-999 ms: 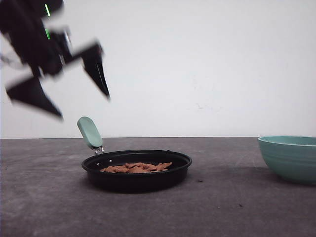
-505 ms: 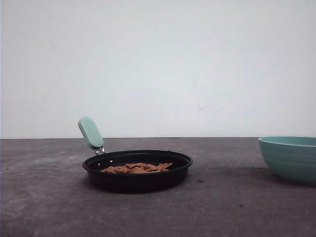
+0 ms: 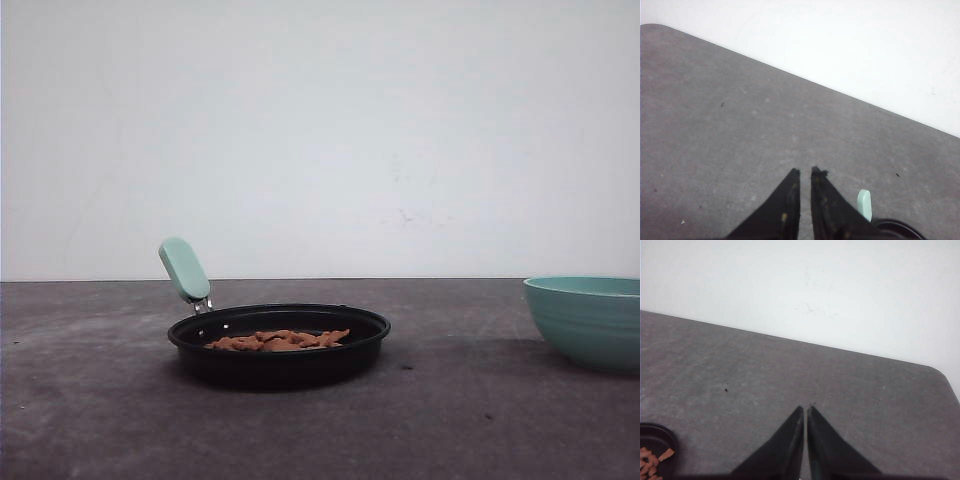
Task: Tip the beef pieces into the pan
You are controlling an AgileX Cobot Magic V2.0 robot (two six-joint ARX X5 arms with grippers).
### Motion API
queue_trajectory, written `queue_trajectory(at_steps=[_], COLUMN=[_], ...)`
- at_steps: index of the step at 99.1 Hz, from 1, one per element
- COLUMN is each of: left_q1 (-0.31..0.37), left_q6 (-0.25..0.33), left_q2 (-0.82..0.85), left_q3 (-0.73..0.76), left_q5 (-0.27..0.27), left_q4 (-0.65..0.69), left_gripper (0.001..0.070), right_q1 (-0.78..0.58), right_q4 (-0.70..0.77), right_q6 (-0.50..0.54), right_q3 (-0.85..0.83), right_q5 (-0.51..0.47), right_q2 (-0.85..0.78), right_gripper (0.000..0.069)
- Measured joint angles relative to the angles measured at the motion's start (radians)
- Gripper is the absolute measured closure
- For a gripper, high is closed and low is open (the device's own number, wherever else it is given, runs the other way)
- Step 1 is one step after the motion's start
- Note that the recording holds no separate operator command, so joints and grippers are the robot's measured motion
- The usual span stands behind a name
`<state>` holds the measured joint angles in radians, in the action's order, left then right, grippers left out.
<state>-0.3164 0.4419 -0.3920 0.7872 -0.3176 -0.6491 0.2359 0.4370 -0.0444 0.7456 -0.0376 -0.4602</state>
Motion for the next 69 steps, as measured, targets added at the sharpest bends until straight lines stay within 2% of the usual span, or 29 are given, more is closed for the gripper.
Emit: queue_trajectory(at_steps=[49,69], left_q1=[0.0,0.0], left_q6=[0.0,0.0], left_q2=[0.035,0.035], left_q3=[0.0,0.0], left_q5=[0.0,0.0], left_q4=[0.002,0.002], left_gripper=[0.0696,0.0696], right_q1=[0.0,-0.001], right_q4=[0.0,0.022], right_q6=[0.0,-0.001], right_q3=[0.0,-0.006], right_q5=[0.0,0.005], right_q2=[-0.003,0.096], right_gripper=[0.0682,0.0682])
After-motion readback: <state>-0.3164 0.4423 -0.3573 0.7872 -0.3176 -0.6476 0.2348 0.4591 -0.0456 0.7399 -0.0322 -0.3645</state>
